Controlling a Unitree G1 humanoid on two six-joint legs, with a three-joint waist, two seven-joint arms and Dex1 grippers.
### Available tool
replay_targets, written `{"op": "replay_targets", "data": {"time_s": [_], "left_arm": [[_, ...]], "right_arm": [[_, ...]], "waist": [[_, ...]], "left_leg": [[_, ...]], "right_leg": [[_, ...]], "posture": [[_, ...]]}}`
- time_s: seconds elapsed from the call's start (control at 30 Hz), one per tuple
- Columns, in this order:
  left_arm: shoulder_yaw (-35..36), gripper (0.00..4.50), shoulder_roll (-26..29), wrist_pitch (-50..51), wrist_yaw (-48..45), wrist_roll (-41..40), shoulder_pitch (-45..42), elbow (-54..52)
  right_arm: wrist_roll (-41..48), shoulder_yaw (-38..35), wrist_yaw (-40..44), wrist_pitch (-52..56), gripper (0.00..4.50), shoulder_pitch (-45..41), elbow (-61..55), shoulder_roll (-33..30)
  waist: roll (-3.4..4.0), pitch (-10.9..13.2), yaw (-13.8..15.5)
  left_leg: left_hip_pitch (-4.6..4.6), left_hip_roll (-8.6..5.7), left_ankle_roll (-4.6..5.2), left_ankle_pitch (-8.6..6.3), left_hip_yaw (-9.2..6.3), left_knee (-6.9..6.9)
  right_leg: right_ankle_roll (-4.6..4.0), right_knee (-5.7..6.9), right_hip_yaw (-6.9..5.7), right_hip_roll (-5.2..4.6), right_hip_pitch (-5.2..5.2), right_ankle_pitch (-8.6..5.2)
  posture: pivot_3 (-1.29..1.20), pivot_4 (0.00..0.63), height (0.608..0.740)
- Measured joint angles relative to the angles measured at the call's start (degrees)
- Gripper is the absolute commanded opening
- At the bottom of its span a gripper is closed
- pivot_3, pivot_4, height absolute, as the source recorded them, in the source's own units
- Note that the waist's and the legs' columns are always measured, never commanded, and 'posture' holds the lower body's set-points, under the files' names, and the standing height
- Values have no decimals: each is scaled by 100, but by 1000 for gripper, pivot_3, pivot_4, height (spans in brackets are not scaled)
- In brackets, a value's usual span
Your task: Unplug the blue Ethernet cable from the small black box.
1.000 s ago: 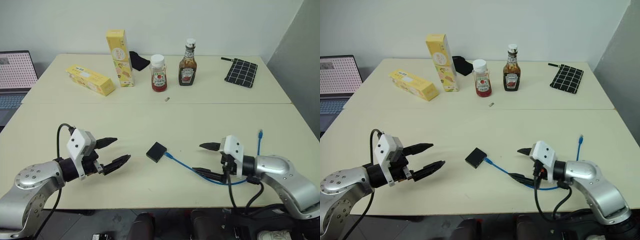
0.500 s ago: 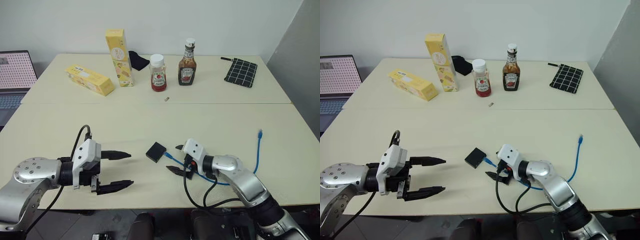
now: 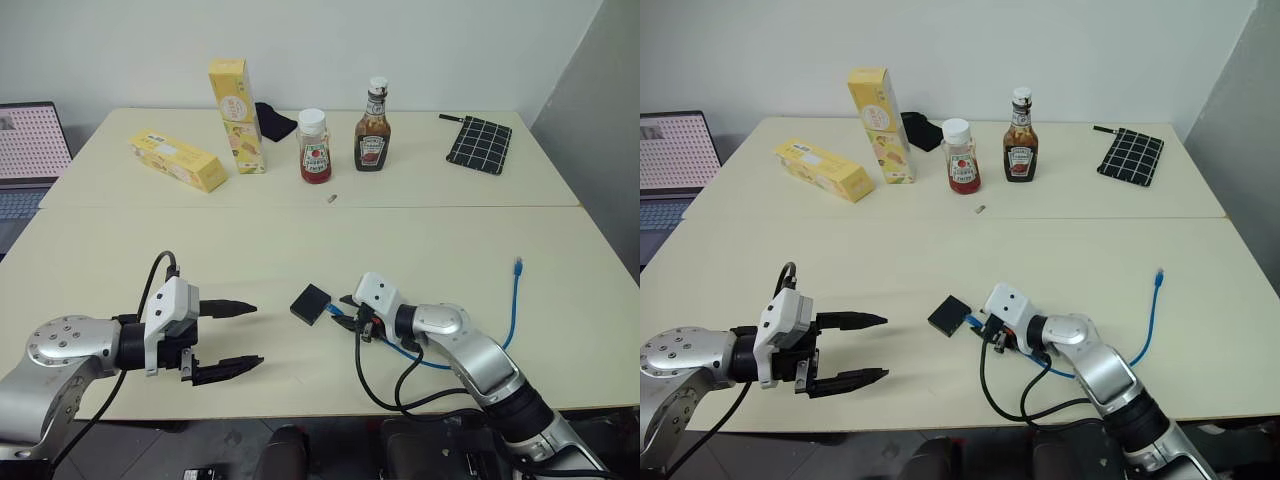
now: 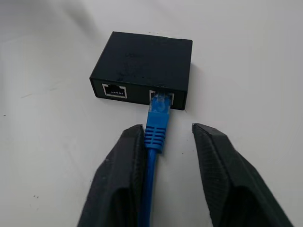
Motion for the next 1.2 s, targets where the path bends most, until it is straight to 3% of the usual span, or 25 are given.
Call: {"op": "replay_targets", "data": {"time_s": [0.13,0.33,0.73,1.07,1.2], "left_arm": [[-24,4500,-44,52,108,-1,-69,58],[6,4500,-197,841,399,-546,-319,130],[155,4500,-788,2229,1243,-1615,-862,310],[154,4500,-1097,2534,1499,-1921,-1147,313],[150,3775,-1204,2651,1519,-2073,-1249,374]], "right_arm": [[-180,42,18,-102,113,-93,16,-95],[-731,214,139,-999,99,-293,101,-565],[-1386,69,323,-5110,99,-1252,1033,-1036],[-1802,3,71,-6243,98,-1445,1425,-861],[-1861,3,22,-6385,98,-1445,1456,-799]], "waist": [[0,0,5],[0,0,2],[-2,-1,-1],[-2,-1,3],[-1,0,4]], "left_leg": [[-1,-1,0,0,-1,1],[-4,-2,0,0,0,2],[-4,2,-1,0,-2,4],[-4,3,-2,1,-3,5],[-4,3,-2,1,-4,5]], "right_leg": [[0,0,-1,-1,0,0],[1,0,-2,-5,-2,0],[0,2,-2,-10,-2,1],[0,4,0,-20,-2,1],[0,4,-1,-21,-2,1]], "posture": [[0,150,740],[0,150,740],[0,150,740],[0,150,740],[0,150,740]]}}
